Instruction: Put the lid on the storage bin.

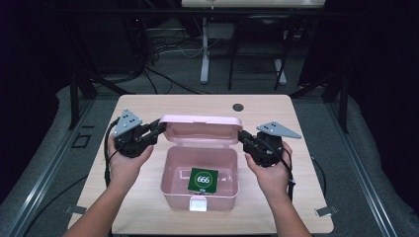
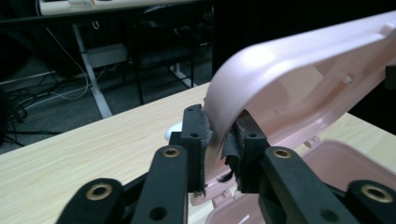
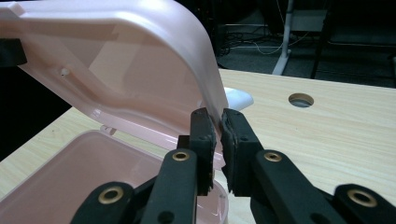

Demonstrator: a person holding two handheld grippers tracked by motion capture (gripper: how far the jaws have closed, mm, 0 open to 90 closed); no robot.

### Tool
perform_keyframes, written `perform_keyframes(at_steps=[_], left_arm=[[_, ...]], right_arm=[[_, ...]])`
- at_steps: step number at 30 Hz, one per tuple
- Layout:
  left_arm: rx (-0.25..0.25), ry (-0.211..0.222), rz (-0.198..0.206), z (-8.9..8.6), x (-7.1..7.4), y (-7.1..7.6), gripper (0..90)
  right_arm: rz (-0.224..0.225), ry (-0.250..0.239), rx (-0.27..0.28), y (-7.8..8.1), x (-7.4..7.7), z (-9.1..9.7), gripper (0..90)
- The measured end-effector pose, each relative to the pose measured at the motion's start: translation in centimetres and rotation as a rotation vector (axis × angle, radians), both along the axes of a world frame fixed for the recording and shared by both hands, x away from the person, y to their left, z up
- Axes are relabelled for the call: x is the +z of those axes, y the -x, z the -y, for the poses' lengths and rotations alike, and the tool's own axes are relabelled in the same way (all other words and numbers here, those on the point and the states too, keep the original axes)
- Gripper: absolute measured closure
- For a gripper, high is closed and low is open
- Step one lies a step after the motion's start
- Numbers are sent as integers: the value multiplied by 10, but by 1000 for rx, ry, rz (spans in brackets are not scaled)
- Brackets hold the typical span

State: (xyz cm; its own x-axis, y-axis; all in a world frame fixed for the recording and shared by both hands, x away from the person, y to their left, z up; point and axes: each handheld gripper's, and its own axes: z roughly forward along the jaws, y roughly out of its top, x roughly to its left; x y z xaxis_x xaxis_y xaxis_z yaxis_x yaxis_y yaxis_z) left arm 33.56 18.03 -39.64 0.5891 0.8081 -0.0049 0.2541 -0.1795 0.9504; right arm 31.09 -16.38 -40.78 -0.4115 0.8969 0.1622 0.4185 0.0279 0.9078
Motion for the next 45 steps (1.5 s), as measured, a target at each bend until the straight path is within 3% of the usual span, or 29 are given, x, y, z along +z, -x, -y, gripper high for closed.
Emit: perform_keyframes(at_steps=[15,26,37,45], left_arm=[[20,-13,2,1,1,1,814],[3,-16,-11,0,1,4,803],[-17,-4,-11,-2,-1,8,789],[-32,19,-24,-5,-2,9,776]], right_arm=[[6,-36,19,7,5,12,734],[31,-56,-20,9,10,31,658],[43,-95,-15,3,8,29,610],[47,-96,-5,1,8,24,605]])
